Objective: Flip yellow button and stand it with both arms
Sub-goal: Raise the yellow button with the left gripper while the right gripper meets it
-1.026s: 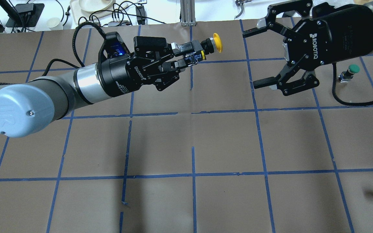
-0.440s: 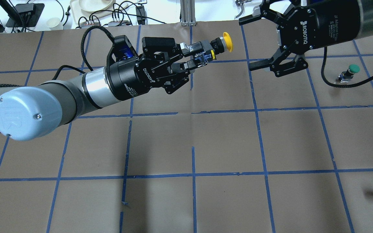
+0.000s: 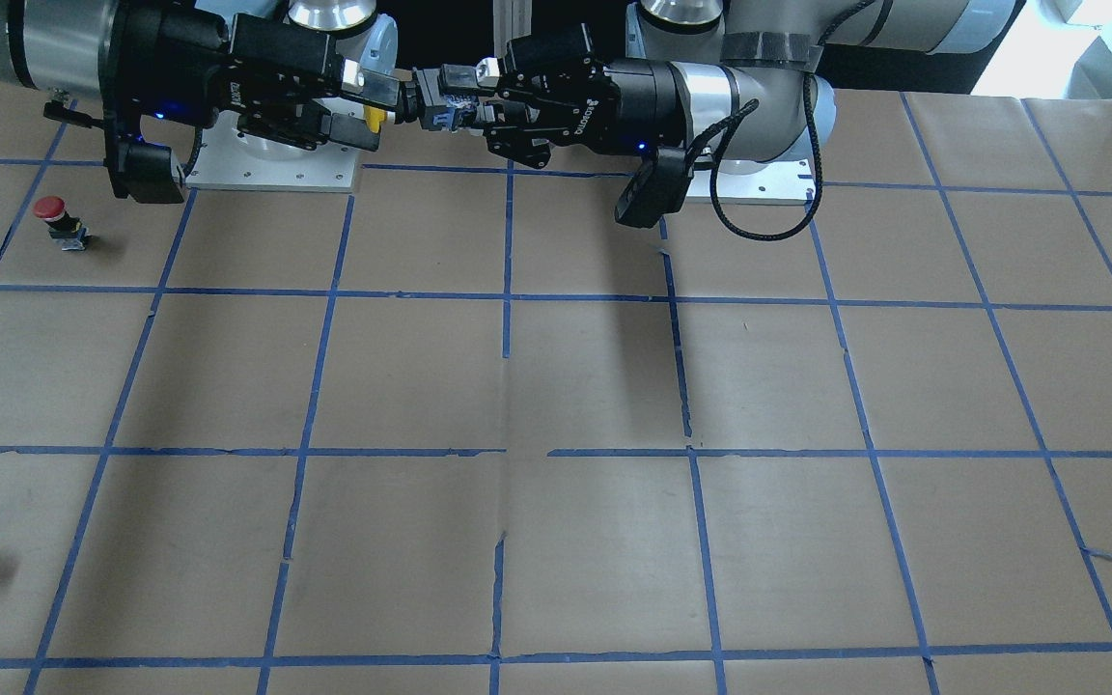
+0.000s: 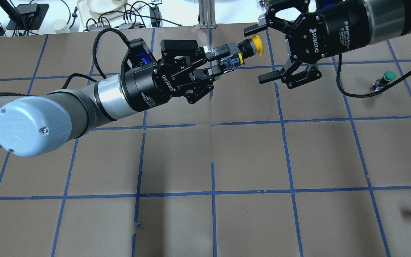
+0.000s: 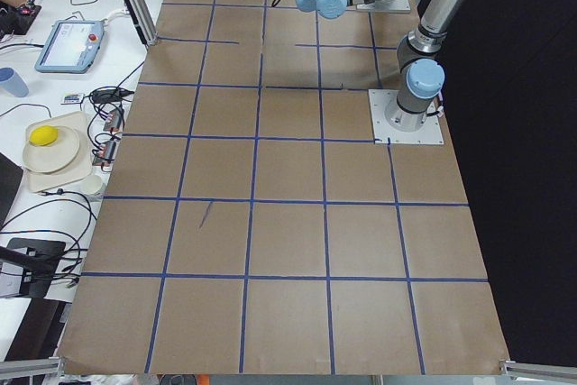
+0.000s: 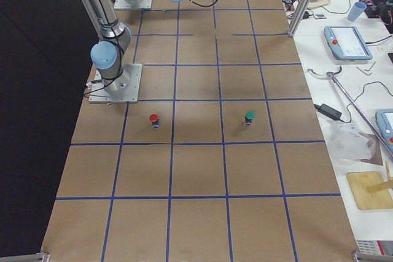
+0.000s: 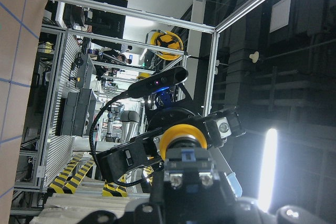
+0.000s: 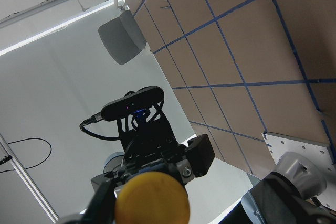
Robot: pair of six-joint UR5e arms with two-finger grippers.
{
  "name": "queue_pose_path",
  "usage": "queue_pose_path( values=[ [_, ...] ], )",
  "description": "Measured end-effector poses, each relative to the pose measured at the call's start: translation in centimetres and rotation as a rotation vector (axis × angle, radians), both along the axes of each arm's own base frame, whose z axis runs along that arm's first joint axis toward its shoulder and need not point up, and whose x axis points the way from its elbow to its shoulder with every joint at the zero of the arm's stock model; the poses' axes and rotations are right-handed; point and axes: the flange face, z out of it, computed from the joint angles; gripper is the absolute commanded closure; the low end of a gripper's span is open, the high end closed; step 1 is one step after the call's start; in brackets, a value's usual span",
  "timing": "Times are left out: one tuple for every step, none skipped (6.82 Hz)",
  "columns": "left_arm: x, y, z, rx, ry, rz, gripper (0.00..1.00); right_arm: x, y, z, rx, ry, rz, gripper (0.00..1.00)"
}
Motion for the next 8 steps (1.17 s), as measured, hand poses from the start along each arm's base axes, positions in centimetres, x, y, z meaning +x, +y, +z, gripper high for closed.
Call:
queue_pose_path(
  values=[
    [0.0,-0.1,0.2,-0.003,0.000,0.000,0.99,0.1,0.0,0.3,0.011,0.003,-0.005,0.03],
    [0.0,-0.1,0.3,-0.006,0.000,0.000,0.99,0.2,0.2,0.8,0.005,0.005,-0.009,0.03],
    [0.0,-0.2,0.4,-0.008,0.000,-0.001,0.99,0.2,0.2,1.3,-0.014,0.008,-0.011,0.05],
    [0.0,-0.2,0.4,-0.010,0.000,-0.001,0.99,0.2,0.0,1.8,-0.037,0.011,-0.012,0.06],
    [0.0,-0.2,0.5,-0.012,0.000,-0.001,0.98,0.2,-0.2,2.0,-0.059,0.013,-0.013,0.44],
    [0.0,-0.3,0.6,-0.014,-0.001,-0.002,0.98,0.1,-0.4,1.9,-0.070,0.012,-0.013,0.69],
    [0.0,-0.4,0.6,-0.013,-0.001,-0.002,0.98,0.1,-0.5,1.9,-0.077,0.011,-0.012,0.75],
    [-0.1,-0.4,0.6,-0.014,-0.002,-0.003,0.98,0.1,-0.5,1.9,-0.080,0.011,-0.011,0.76]
  ],
)
